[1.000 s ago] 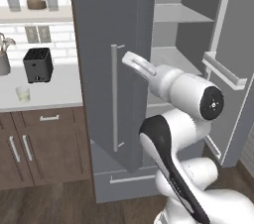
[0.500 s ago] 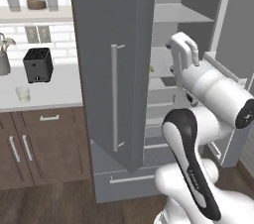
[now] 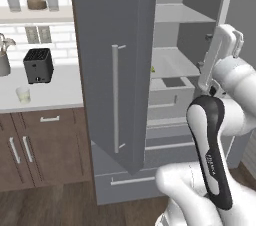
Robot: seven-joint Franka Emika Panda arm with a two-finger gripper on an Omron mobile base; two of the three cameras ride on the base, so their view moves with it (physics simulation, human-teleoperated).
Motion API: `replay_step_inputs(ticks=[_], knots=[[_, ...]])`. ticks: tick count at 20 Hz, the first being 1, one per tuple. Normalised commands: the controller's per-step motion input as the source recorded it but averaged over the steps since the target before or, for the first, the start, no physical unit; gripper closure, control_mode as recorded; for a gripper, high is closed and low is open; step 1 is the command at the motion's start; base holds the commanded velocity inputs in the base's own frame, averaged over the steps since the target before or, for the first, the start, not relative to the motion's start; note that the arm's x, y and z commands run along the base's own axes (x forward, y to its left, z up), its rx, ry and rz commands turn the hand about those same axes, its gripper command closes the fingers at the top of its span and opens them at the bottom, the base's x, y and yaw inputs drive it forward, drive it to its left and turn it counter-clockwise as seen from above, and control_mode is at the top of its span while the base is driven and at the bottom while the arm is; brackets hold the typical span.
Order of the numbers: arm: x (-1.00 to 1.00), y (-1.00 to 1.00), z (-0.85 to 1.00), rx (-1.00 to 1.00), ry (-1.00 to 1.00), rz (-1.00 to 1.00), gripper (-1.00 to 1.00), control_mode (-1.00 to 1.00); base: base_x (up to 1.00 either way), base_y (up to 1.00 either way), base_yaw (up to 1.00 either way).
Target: Grab a lemon wedge from the fridge and one ice cube from the ice bowl, and put them in the glass of lemonade.
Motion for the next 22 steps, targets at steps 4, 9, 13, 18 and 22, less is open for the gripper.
replay_step_inputs(ticks=[4,9,13,18,22], knots=[[0.0,-0.22,0.0,0.11,0.44,0.0,-1.0,-1.0,0.0,0.0,0.0],[0.08,0.0,-0.01,0.01,0.54,0.01,-1.0,-1.0,0.0,0.0,0.0],[0.15,0.0,-0.14,0.0,0.36,0.15,-1.0,-1.0,0.0,0.0,0.0],[0.34,0.0,-0.44,0.0,0.11,0.2,-1.0,-1.0,0.0,0.0,0.0],[0.45,0.01,-0.66,0.0,0.05,0.23,-1.0,-1.0,0.0,0.0,0.0]])
